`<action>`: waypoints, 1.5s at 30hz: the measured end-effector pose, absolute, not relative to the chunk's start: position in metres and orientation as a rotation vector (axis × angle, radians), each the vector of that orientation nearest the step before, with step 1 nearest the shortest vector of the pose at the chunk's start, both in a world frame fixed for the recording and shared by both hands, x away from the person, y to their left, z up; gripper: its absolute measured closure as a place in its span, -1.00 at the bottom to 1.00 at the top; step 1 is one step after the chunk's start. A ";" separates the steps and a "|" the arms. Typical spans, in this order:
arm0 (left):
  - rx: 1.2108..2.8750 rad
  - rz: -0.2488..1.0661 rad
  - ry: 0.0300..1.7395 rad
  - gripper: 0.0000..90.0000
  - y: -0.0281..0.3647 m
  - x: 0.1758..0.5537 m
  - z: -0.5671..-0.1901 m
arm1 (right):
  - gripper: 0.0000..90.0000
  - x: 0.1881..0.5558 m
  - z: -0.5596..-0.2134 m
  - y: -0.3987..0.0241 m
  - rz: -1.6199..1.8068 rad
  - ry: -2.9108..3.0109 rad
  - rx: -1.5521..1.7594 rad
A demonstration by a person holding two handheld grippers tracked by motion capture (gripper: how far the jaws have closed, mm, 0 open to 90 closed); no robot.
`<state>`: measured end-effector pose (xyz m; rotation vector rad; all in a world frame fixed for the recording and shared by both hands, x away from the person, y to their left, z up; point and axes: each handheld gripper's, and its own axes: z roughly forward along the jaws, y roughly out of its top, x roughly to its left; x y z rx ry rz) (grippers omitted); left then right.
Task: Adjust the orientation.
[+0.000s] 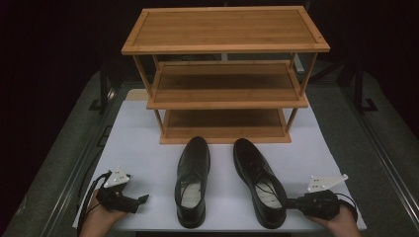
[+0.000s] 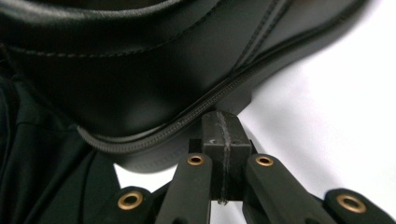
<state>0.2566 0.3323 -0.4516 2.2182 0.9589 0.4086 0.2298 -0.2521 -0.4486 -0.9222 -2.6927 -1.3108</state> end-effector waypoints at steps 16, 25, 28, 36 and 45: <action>2.218 0.408 0.959 -1.00 0.332 0.257 -0.452 | 0.99 0.225 -0.447 -0.220 -1.280 -2.713 -0.774; 2.219 0.409 0.959 -1.00 0.332 0.257 -0.452 | 0.95 0.230 -0.441 -0.231 -1.351 -2.707 -0.848; 2.219 0.409 0.960 -1.00 0.332 0.257 -0.452 | 0.92 0.239 -0.438 -0.238 -1.376 -2.722 -0.912; 2.218 0.410 0.958 -1.00 0.332 0.257 -0.452 | 0.98 0.259 -0.440 -0.236 -1.344 -2.739 -0.941; 2.219 0.410 0.958 -1.00 0.332 0.257 -0.452 | 0.99 0.274 -0.443 -0.224 -1.296 -2.762 -0.918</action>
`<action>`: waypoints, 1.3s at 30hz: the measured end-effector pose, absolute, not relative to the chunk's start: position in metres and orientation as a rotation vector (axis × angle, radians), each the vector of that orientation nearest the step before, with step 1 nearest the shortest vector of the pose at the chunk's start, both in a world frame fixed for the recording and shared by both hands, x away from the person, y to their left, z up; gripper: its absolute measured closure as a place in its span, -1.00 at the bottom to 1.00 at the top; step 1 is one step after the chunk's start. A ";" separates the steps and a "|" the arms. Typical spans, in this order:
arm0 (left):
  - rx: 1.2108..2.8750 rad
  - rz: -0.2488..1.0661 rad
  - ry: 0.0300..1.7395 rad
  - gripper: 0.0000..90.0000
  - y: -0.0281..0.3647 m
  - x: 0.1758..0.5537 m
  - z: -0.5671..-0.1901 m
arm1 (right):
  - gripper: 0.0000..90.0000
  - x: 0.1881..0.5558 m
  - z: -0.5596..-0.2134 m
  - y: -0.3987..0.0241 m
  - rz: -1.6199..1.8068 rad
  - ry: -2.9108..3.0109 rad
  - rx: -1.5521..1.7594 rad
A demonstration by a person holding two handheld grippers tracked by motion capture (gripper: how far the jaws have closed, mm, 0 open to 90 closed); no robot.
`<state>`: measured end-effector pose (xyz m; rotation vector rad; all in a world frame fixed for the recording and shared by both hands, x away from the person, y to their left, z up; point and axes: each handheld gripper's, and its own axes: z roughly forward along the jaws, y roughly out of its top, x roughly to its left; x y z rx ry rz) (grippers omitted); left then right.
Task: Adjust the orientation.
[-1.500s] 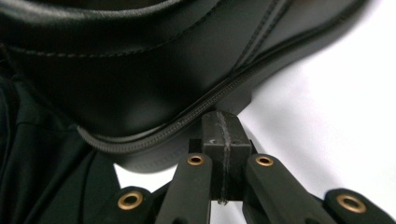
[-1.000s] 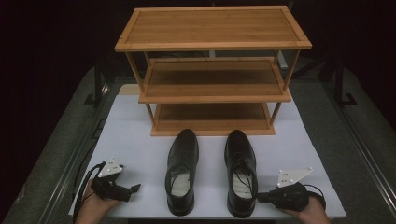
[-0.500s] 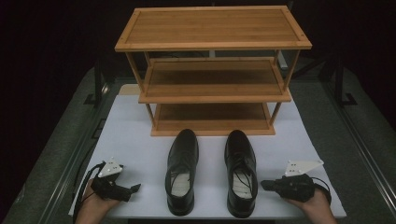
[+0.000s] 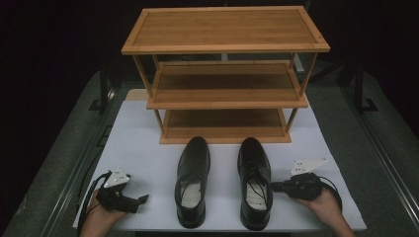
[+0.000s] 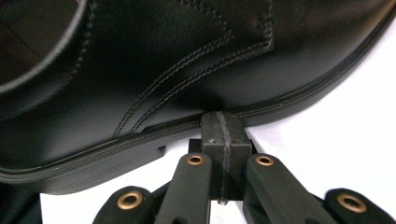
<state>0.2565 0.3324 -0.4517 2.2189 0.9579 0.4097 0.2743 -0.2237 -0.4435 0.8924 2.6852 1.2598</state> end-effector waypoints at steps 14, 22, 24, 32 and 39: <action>2.219 0.410 0.958 -1.00 0.332 0.257 -0.452 | 0.99 0.278 -0.444 -0.215 1.265 2.693 0.904; 2.218 0.409 0.958 -1.00 0.332 0.257 -0.452 | 0.99 0.279 -0.444 -0.211 1.263 2.696 0.908; 2.219 0.410 0.958 -1.00 0.332 0.256 -0.452 | 0.99 0.280 -0.443 -0.209 1.256 2.700 0.901; 2.218 0.410 0.958 -1.00 0.332 0.256 -0.452 | 0.99 0.286 -0.442 -0.194 1.242 2.722 0.859; 2.218 0.410 0.957 -1.00 0.332 0.256 -0.452 | 0.99 0.291 -0.442 -0.184 1.237 2.733 0.840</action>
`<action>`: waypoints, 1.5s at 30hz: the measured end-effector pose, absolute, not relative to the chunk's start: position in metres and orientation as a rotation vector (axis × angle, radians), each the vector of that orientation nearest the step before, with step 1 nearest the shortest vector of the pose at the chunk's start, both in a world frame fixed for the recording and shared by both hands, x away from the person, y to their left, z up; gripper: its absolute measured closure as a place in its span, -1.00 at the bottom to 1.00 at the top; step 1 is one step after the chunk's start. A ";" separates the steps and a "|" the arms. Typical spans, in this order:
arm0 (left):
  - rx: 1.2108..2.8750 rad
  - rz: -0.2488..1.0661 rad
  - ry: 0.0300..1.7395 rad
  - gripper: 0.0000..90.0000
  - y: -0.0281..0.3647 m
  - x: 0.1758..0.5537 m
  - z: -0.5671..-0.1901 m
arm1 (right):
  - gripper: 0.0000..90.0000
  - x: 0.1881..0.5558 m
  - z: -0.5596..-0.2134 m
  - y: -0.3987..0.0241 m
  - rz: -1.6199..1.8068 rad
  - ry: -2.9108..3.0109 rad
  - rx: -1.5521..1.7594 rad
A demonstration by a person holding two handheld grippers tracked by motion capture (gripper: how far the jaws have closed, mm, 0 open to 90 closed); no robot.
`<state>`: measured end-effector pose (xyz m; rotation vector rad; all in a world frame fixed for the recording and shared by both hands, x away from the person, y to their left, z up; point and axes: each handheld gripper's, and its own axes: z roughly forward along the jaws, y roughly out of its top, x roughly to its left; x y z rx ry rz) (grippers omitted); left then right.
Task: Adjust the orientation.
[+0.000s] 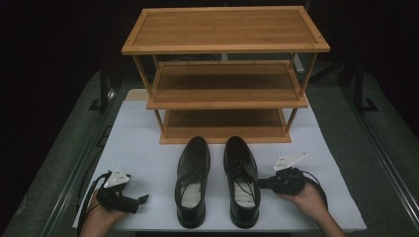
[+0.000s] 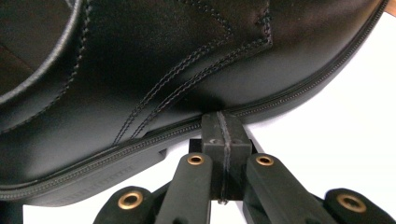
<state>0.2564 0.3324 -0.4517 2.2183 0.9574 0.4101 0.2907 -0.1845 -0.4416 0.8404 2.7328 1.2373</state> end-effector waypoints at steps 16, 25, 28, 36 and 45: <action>2.215 0.413 0.959 -1.00 0.332 0.256 -0.452 | 0.99 0.298 -0.440 -0.161 1.219 2.763 0.781; 2.216 0.413 0.958 -1.00 0.332 0.256 -0.452 | 0.99 0.300 -0.440 -0.148 1.212 2.781 0.744; 2.214 0.413 0.959 -1.00 0.332 0.256 -0.452 | 0.99 0.299 -0.440 -0.146 1.212 2.783 0.737; 2.219 0.410 0.956 -1.00 0.332 0.256 -0.452 | 0.99 0.296 -0.440 -0.140 1.226 2.795 0.713; 2.218 0.411 0.957 -1.00 0.332 0.256 -0.452 | 0.96 0.292 -0.441 -0.135 1.249 2.816 0.689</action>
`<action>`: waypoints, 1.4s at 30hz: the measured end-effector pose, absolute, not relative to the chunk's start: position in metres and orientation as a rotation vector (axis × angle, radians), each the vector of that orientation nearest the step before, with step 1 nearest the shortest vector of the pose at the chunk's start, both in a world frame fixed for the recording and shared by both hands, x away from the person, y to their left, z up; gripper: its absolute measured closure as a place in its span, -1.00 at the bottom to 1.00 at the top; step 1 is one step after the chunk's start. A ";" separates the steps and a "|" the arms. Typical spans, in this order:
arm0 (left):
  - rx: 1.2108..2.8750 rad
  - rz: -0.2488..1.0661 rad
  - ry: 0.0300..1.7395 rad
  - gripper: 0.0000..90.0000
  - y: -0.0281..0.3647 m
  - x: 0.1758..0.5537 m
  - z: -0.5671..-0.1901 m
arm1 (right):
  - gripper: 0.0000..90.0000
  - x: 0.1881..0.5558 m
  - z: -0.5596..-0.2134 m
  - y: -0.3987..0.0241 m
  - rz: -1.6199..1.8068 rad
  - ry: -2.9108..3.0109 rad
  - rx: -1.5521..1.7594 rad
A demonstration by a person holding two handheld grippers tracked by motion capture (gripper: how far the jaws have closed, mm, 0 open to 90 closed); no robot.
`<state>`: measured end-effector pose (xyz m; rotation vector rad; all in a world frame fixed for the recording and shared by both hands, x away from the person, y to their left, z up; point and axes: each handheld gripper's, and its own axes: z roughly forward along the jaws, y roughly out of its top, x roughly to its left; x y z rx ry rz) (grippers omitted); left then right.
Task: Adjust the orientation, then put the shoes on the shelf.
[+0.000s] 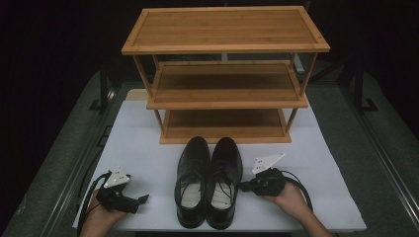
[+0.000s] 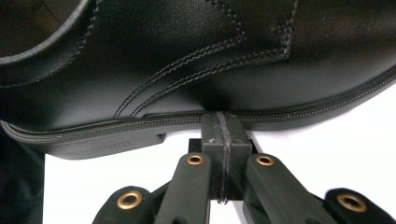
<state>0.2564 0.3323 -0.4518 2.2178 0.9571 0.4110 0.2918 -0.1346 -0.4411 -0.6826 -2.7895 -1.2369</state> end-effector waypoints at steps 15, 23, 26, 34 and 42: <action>2.219 0.412 0.958 -1.00 0.332 0.256 -0.451 | -0.03 0.294 -0.432 -0.161 -1.300 -2.767 -0.941; 2.197 0.383 0.970 -1.00 0.328 0.257 -0.445 | -0.20 0.289 -0.420 -0.168 -1.371 -2.773 -1.002; 2.184 0.383 0.951 -1.00 0.322 0.256 -0.436 | -0.19 0.286 -0.413 -0.168 -1.418 -2.755 -1.007; 2.112 0.343 0.870 -0.71 0.300 0.256 -0.403 | -0.11 0.281 -0.396 -0.164 -1.467 -2.723 -1.012; 2.072 0.333 0.830 -0.61 0.268 0.264 -0.374 | -0.09 0.280 -0.384 -0.156 -1.497 -2.693 -0.998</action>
